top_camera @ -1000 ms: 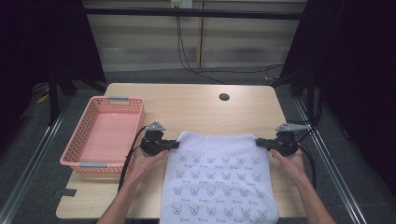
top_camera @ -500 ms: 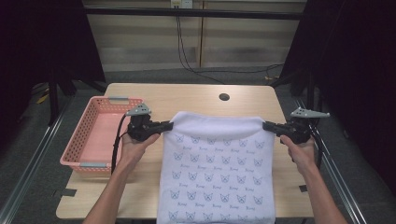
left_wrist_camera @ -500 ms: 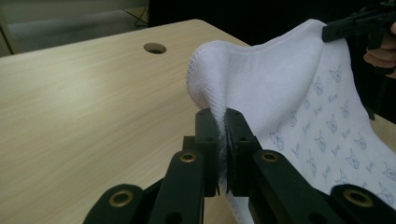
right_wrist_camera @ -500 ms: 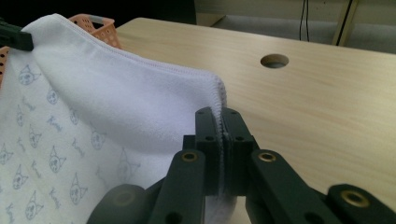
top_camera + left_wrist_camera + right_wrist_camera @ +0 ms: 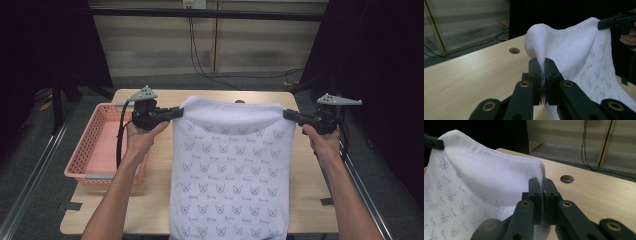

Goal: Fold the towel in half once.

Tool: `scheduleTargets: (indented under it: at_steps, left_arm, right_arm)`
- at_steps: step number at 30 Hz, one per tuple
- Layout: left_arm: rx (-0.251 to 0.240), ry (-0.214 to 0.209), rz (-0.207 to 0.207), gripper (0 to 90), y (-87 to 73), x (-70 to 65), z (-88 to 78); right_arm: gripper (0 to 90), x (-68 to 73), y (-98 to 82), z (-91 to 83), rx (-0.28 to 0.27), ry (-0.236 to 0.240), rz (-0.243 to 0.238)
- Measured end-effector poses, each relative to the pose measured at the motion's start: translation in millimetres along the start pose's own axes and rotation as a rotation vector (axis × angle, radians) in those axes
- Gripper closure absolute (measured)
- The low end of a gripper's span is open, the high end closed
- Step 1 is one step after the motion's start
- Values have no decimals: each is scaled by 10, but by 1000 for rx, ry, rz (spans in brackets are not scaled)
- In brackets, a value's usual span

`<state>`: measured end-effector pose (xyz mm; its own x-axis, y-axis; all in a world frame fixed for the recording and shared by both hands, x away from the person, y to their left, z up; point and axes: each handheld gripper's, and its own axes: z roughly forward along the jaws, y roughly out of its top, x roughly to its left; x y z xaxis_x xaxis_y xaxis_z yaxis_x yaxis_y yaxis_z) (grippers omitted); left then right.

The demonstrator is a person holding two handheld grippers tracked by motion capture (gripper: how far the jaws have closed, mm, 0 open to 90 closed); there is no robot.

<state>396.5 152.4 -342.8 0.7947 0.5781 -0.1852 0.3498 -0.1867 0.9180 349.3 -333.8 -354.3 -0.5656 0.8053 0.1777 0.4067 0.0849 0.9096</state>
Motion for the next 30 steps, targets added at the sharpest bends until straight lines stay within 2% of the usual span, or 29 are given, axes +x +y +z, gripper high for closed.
scheduleTargets:
  at_steps: [11, 22, 30]
  left_arm:
    - [-32, 41, 36, 859, 369, 36, -136]
    - [-94, 73, 66, 860, 732, 41, -339]
    - [-107, 103, 95, 860, 1011, 38, -337]
  right_arm:
    - [868, -10, 458, -38, -66, -9, -9]
    - [868, 106, 976, -129, -129, -7, -59]
    - [868, 140, 1306, -229, -142, -33, -89]
